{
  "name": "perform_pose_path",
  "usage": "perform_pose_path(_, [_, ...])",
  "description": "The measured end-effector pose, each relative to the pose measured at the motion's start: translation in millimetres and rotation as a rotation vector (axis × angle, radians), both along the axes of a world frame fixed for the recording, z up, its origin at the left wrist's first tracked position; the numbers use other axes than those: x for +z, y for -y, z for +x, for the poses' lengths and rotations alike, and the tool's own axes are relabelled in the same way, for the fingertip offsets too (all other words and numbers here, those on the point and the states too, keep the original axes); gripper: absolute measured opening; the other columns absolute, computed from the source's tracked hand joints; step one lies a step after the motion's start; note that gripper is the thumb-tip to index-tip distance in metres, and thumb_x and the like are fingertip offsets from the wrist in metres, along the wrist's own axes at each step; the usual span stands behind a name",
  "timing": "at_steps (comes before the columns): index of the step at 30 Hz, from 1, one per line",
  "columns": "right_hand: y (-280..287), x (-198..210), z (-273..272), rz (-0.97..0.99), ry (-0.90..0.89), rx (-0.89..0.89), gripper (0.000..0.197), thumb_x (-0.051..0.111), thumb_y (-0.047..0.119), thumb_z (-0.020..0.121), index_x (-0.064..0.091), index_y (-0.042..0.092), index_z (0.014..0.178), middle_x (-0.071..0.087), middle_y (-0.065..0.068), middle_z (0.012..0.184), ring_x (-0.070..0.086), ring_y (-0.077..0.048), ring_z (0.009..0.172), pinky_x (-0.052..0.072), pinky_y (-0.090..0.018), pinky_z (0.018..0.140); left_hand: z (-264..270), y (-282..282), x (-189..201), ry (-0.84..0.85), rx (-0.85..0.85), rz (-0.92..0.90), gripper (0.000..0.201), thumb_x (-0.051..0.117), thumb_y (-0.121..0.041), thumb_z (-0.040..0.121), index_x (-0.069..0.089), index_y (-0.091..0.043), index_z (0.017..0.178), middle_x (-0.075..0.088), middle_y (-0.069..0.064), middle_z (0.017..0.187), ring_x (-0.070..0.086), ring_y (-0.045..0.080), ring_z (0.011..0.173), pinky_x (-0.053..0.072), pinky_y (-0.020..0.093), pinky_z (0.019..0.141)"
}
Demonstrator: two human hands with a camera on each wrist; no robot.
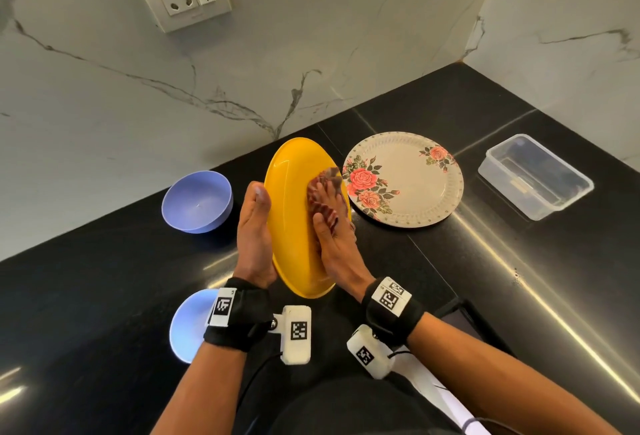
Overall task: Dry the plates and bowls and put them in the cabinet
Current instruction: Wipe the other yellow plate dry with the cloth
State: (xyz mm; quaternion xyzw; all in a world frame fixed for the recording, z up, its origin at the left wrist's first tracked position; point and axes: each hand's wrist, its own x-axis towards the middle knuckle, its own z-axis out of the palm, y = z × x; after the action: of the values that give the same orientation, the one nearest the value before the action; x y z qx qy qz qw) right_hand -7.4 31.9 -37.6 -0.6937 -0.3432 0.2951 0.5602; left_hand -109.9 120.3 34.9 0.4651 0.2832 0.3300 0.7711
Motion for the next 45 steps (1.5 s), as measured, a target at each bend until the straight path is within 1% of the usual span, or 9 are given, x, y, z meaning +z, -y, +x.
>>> perform_pose_path(3, [2.8,27.2,-16.5,0.095,0.222,0.150,0.058,0.032,0.052,0.103,-0.002,0.064,0.149,-0.010,0.026,0.165,-0.013,-0.006,0.154,-0.005,-0.050,0.126,-2.5,2.3,7.2,-0.020,-0.061,-0.030,0.095,0.070,-0.067,0.082,0.040,0.003,0.138,0.045,0.033,0.146,0.045,0.052,0.136,0.035,0.071,0.111])
perform_pose_path(5, [5.6,30.4,-22.5,0.155,0.369,0.206,0.058,0.029,0.053,0.104,0.005,0.046,0.157,-0.009,0.011,0.169,-0.013,-0.016,0.156,-0.002,-0.056,0.125,-2.2,2.8,8.9,-0.037,-0.056,-0.012,0.089,0.057,-0.065,0.093,0.039,0.005,0.145,0.049,0.029,0.146,0.047,0.047,0.137,0.035,0.065,0.114])
perform_pose_path(10, [15.1,22.4,-26.3,0.210,0.558,0.254,0.055,0.040,0.037,0.105,0.024,0.024,0.157,0.003,-0.007,0.170,-0.004,-0.030,0.156,0.010,-0.065,0.120,1.1,3.7,6.8,-0.109,0.064,0.154,0.059,0.013,-0.055,0.107,0.054,-0.013,0.100,0.071,0.003,0.094,0.070,0.020,0.098,0.056,0.039,0.094])
perform_pose_path(16, [13.3,16.4,-26.2,0.230,0.528,0.179,0.051,0.043,0.036,0.104,0.030,0.032,0.153,0.009,-0.004,0.169,0.000,-0.026,0.157,0.009,-0.063,0.121,6.6,7.6,6.3,-0.076,0.078,0.117,0.074,0.007,-0.073,0.094,0.052,-0.014,0.102,0.066,0.008,0.098,0.067,0.025,0.100,0.054,0.042,0.100])
perform_pose_path(20, [13.9,7.6,-20.0,0.175,0.342,0.135,0.054,0.036,0.048,0.102,0.018,0.054,0.152,0.003,0.012,0.169,-0.003,-0.015,0.156,0.003,-0.060,0.124,7.3,7.3,6.0,-0.056,0.073,0.100,0.062,0.027,-0.070,0.086,0.051,-0.015,0.100,0.071,-0.003,0.088,0.071,0.012,0.087,0.055,0.037,0.087])
perform_pose_path(24, [9.9,-26.7,3.2,0.012,0.101,0.018,0.070,0.028,0.075,0.094,0.006,0.052,0.156,0.001,0.019,0.168,0.001,-0.007,0.155,0.006,-0.058,0.124,2.1,7.6,6.0,-0.028,0.034,-0.016,0.042,0.060,-0.069,0.082,0.065,-0.038,0.110,0.065,0.013,0.129,0.061,0.044,0.122,0.051,0.066,0.098])
perform_pose_path(33, [4.3,-45.7,28.6,-0.160,-0.230,-0.041,0.108,0.035,0.097,0.072,0.007,0.040,0.159,0.025,0.006,0.165,0.034,-0.019,0.147,0.024,-0.054,0.123,8.0,9.3,13.0,-0.040,0.159,-0.053,0.023,0.050,-0.060,0.090,0.072,-0.053,0.085,0.069,0.000,0.117,0.063,0.039,0.119,0.046,0.070,0.101])
perform_pose_path(39, [21.6,-12.9,-3.0,-0.007,0.001,0.116,0.052,0.031,0.073,0.093,0.012,0.074,0.141,0.010,0.015,0.168,0.005,-0.013,0.156,0.002,-0.047,0.127,13.1,11.4,17.8,-0.022,0.170,-0.047,0.022,0.053,-0.054,0.094,0.070,-0.041,0.087,0.062,0.006,0.109,0.057,0.036,0.109,0.039,0.072,0.106])
perform_pose_path(45, [28.8,-0.9,-19.8,0.263,0.508,0.323,0.054,0.034,0.038,0.108,0.024,0.016,0.156,0.003,-0.002,0.169,-0.002,-0.028,0.157,-0.002,-0.052,0.126,18.6,9.3,24.6,-0.060,0.202,-0.026,0.034,0.044,-0.051,0.101,0.060,-0.024,0.113,0.067,0.015,0.124,0.066,0.037,0.117,0.050,0.058,0.104])
